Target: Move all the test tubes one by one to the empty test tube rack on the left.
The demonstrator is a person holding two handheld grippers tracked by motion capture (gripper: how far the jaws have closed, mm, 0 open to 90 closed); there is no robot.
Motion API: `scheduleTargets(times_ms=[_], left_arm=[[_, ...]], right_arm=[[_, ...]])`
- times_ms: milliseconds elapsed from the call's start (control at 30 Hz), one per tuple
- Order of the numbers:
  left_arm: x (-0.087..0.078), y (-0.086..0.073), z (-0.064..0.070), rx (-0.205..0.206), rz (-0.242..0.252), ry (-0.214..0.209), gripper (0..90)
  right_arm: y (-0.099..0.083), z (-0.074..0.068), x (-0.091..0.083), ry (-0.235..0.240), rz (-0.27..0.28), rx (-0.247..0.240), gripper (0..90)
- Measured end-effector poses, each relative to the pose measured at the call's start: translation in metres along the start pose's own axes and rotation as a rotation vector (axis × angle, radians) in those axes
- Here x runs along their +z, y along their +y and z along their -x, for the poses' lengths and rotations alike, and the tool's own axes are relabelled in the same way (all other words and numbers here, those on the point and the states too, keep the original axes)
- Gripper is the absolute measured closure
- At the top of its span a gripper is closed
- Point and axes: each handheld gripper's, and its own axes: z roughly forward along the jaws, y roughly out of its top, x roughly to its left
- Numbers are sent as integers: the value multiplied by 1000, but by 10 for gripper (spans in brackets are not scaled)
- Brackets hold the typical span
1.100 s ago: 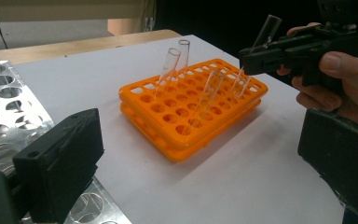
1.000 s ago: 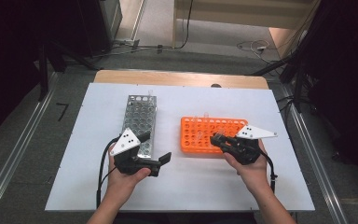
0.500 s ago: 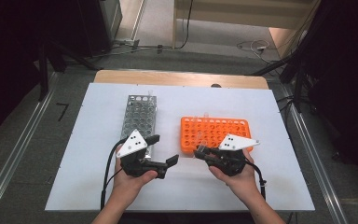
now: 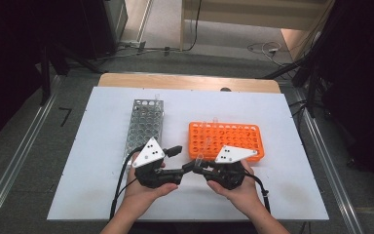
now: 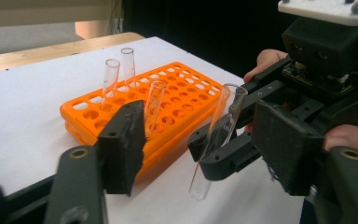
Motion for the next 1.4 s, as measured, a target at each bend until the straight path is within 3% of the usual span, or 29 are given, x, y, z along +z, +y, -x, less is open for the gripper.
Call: scheduleTargets(times_ms=[500, 1033, 1100, 1200, 1333, 1400], left_arm=[[10, -1, 12, 48, -18, -43, 712], [10, -1, 11, 72, -15, -10, 757], [9, 0, 11, 77, -6, 2, 758], [6, 1, 9, 66, 9, 8, 758], [3, 1, 4, 54, 10, 21, 758], [1, 2, 1, 50, 13, 25, 758]], right_arm=[[5, -15, 6, 44, -4, -24, 741], [5, -13, 8, 51, -11, 0, 733], [5, -13, 8, 56, -13, -2, 684], [4, -13, 8, 75, -29, -5, 537], [3, -11, 4, 49, -11, -8, 288], [3, -8, 0, 38, 2, -3, 214]])
